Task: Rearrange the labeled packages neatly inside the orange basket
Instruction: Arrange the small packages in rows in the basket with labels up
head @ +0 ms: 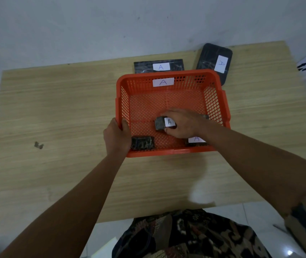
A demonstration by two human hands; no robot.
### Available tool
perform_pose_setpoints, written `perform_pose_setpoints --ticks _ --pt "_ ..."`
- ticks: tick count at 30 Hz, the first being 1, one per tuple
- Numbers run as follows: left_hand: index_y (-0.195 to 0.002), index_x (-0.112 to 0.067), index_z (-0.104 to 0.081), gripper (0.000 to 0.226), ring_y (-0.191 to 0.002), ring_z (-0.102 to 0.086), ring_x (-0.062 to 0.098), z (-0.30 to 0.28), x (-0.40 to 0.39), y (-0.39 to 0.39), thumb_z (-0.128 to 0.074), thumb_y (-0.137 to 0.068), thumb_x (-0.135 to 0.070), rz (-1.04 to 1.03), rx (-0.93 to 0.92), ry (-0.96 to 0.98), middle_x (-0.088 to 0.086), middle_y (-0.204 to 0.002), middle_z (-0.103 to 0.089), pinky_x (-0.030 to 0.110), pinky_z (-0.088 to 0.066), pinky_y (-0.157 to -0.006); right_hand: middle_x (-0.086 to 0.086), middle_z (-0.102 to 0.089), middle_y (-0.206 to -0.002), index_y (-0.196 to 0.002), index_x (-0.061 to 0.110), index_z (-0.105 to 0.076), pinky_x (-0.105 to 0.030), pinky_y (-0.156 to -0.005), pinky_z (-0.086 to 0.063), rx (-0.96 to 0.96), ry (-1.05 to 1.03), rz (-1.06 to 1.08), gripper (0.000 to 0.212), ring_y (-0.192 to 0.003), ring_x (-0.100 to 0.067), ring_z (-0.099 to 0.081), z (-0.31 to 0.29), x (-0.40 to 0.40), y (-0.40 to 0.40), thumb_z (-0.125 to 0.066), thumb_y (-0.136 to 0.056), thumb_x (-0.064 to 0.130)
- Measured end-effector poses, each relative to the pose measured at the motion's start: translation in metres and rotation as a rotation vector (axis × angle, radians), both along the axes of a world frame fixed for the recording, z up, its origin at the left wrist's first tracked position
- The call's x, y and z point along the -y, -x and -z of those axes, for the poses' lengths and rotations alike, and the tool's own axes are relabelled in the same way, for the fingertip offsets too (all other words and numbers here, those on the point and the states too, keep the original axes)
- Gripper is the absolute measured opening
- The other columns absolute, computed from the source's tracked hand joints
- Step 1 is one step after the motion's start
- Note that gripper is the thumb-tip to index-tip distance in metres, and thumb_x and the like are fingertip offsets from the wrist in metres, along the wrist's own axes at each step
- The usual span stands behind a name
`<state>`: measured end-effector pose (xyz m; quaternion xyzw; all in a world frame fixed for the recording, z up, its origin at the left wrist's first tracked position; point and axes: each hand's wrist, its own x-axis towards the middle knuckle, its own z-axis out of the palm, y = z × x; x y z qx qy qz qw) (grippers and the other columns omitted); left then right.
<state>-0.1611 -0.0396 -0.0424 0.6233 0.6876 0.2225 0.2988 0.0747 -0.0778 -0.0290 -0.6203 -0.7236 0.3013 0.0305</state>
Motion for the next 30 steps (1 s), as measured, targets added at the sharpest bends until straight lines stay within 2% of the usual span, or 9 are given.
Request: perform_pose_setpoints --ticks 2,4,7,10,14,19,22,27,30 --pt "-0.098 -0.008 -0.062 0.031 -0.067 -0.053 0.013 -0.001 0.0 0.0 -0.043 -0.099 -0.032 -0.002 -0.001 0.001 -0.002 -0.082 -0.059 0.026 -0.038 -0.06 -0.004 -0.057 -0.137 -0.144 0.018 -0.048 -0.041 -0.101 -0.046 0.038 -0.002 0.02 0.064 -0.121 -0.024 -0.054 0.0 0.003 0.0 -0.066 -0.087 0.041" --pt "-0.098 -0.008 -0.062 0.032 -0.067 -0.054 0.013 -0.001 0.001 0.0 -0.042 -0.099 -0.033 -0.005 -0.002 0.008 -0.001 -0.082 -0.06 0.025 -0.038 -0.06 -0.008 -0.055 -0.142 -0.146 0.013 -0.047 -0.042 -0.106 -0.04 0.074 -0.15 0.027 0.071 -0.127 -0.026 -0.052 -0.002 0.008 0.005 -0.068 -0.086 0.047" --pt "-0.1 -0.009 -0.062 0.031 -0.062 -0.05 0.001 0.0 0.001 0.0 -0.042 -0.099 -0.033 -0.014 0.01 0.013 -0.003 -0.084 -0.061 0.017 -0.034 -0.054 -0.005 -0.07 -0.12 -0.124 0.011 -0.067 -0.034 -0.091 -0.049 -0.019 -0.409 -0.059 0.052 -0.109 -0.021 -0.064 -0.011 0.01 0.026 -0.073 -0.083 0.043" --pt "-0.101 -0.009 -0.063 0.032 -0.065 -0.054 0.009 0.001 0.001 0.0 -0.043 -0.1 -0.033 -0.012 0.026 0.005 -0.002 -0.085 -0.062 0.024 -0.04 -0.059 -0.002 -0.073 -0.106 -0.109 0.015 -0.073 -0.031 -0.081 -0.05 -0.075 -0.237 -0.15 0.034 -0.097 -0.021 -0.066 -0.017 0.003 0.053 -0.075 -0.083 0.037" --pt "-0.1 -0.008 -0.062 0.033 -0.074 -0.056 0.018 0.002 0.0 0.001 -0.043 -0.099 -0.034 -0.016 0.015 0.0 0.0 -0.085 -0.062 0.031 -0.043 -0.067 0.003 -0.072 -0.109 -0.112 0.025 -0.071 -0.029 -0.075 -0.049 -0.073 0.014 -0.19 0.03 -0.099 -0.016 -0.064 -0.012 -0.006 0.071 -0.076 -0.083 0.029" --pt "-0.095 -0.007 -0.062 0.03 -0.073 -0.054 0.019 0.002 0.0 0.002 -0.044 -0.098 -0.031 -0.007 0.007 -0.019 0.008 -0.086 -0.066 0.031 -0.039 -0.066 0.008 -0.07 -0.122 -0.121 0.036 -0.068 -0.034 -0.083 -0.052 0.028 -0.05 -0.241 0.035 -0.109 -0.018 -0.064 -0.008 -0.005 0.066 -0.068 -0.086 0.028" --pt "-0.095 -0.005 -0.062 0.032 -0.076 -0.058 0.024 0.002 -0.001 0.001 -0.044 -0.098 -0.031 -0.002 -0.001 -0.028 0.012 -0.089 -0.068 0.031 -0.038 -0.066 0.009 -0.07 -0.118 -0.118 0.036 -0.068 -0.032 -0.079 -0.05 0.079 -0.067 -0.253 0.033 -0.108 -0.018 -0.064 -0.009 -0.009 0.063 -0.066 -0.085 0.033" --pt "-0.098 -0.005 -0.062 0.034 -0.086 -0.063 0.034 0.002 -0.001 0.002 -0.043 -0.098 -0.033 0.003 -0.001 -0.028 0.015 -0.094 -0.07 0.036 -0.045 -0.071 0.008 -0.07 -0.106 -0.108 0.035 -0.068 -0.03 -0.067 -0.036 0.179 -0.146 -0.317 0.036 -0.099 -0.019 -0.065 -0.014 -0.014 0.069 -0.073 -0.075 0.046" --pt "-0.1 -0.007 -0.062 0.034 -0.079 -0.061 0.026 0.002 0.0 0.002 -0.042 -0.099 -0.034 0.002 0.01 -0.029 0.01 -0.092 -0.069 0.033 -0.043 -0.069 0.008 -0.07 -0.112 -0.118 0.036 -0.064 -0.032 -0.072 -0.046 0.226 -0.162 -0.36 0.046 -0.101 -0.02 -0.065 -0.014 -0.011 0.069 -0.075 -0.074 0.045"
